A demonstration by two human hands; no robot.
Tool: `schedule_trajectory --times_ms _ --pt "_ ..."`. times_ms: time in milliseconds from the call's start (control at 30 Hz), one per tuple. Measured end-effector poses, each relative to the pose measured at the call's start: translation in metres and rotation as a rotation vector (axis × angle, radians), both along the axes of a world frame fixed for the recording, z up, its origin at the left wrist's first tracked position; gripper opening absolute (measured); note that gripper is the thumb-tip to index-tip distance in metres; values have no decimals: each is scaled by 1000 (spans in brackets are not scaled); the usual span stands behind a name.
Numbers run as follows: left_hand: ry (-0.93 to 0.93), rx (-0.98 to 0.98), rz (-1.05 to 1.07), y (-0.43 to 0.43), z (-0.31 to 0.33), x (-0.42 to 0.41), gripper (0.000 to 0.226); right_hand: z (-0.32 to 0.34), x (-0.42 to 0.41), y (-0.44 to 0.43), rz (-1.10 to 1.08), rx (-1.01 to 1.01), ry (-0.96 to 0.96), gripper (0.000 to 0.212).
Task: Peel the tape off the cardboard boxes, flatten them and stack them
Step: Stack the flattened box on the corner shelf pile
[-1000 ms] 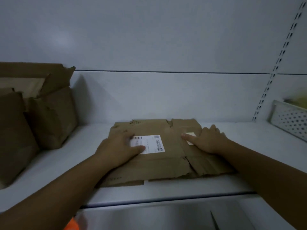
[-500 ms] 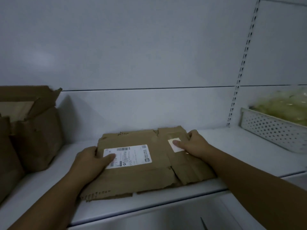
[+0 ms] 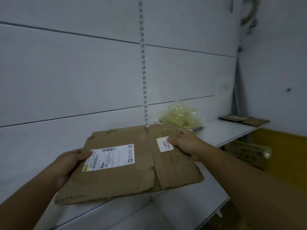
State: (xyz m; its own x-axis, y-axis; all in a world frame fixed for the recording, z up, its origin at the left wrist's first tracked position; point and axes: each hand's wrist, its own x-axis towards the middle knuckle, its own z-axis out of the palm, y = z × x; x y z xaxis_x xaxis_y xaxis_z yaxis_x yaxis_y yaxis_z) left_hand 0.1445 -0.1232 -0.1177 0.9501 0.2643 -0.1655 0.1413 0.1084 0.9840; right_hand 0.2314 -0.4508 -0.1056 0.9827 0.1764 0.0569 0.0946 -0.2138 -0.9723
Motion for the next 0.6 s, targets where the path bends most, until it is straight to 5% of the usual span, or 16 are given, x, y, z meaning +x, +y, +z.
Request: schedule_trajectory --times_ms 333,600 --pt "-36 -54 -297 -266 2 67 15 6 -37 -275 -391 -130 10 34" --pt "-14 -68 -435 -381 -36 133 11 -23 -17 -376 -561 -211 45 34"
